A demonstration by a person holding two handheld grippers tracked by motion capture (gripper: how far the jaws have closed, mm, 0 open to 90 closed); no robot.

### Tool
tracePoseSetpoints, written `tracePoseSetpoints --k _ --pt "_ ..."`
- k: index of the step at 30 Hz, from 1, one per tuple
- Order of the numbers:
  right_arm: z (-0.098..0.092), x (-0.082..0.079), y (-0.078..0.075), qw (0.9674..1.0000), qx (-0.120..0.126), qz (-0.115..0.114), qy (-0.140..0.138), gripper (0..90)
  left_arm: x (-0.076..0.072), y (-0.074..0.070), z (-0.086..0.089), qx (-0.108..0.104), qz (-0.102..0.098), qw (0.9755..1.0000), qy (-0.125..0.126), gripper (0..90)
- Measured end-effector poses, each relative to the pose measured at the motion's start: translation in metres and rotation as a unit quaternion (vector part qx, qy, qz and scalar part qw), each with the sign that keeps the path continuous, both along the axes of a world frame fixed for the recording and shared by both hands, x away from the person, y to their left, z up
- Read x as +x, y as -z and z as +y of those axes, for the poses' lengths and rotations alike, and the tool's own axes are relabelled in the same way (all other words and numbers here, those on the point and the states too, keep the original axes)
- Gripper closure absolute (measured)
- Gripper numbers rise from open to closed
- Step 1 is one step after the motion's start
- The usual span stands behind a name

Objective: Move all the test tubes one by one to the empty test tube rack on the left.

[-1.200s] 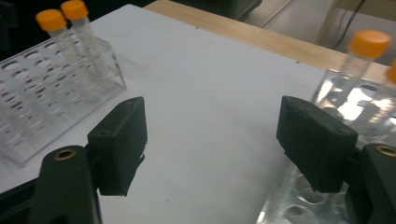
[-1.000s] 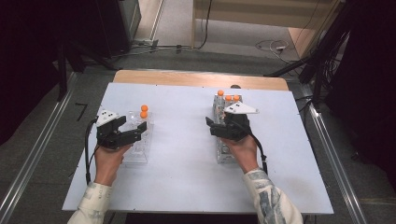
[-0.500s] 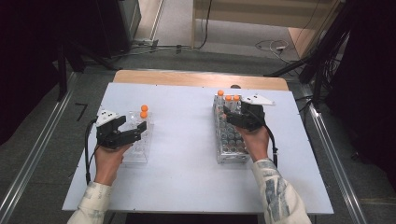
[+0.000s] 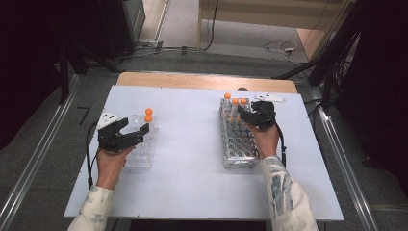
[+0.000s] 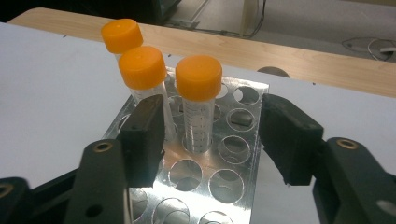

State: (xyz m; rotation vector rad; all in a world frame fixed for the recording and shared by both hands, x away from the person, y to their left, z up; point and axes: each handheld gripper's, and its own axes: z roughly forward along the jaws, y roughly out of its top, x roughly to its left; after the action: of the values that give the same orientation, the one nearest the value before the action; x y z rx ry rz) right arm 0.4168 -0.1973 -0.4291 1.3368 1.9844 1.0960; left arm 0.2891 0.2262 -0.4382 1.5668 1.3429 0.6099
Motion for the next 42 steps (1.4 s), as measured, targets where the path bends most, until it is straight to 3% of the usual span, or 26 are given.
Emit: tracePoseSetpoints --k 7,21,26,34,42 --pt "0.007 0.008 0.001 0.9993 -0.029 0.024 -0.001 51.2 0.000 0.001 -0.002 0.006 0.001 1.0000 0.002 16.5" --pt "0.013 0.020 0.003 0.9972 -0.047 0.057 -0.010 63.3 0.001 0.002 -0.003 0.010 0.003 0.9999 0.002 17.0" --pt "0.017 0.018 0.003 0.9968 -0.058 0.051 -0.019 71.0 0.001 0.002 -0.008 0.007 0.001 0.9999 0.011 17.6" --pt "0.016 0.017 0.003 0.9972 -0.055 0.047 -0.020 71.9 0.000 0.001 -0.016 0.014 -0.001 0.9996 0.024 17.6" --pt "0.013 0.014 0.001 0.9987 -0.036 0.030 -0.017 71.9 -0.004 -0.002 -0.017 0.023 -0.008 0.9995 0.022 17.3"
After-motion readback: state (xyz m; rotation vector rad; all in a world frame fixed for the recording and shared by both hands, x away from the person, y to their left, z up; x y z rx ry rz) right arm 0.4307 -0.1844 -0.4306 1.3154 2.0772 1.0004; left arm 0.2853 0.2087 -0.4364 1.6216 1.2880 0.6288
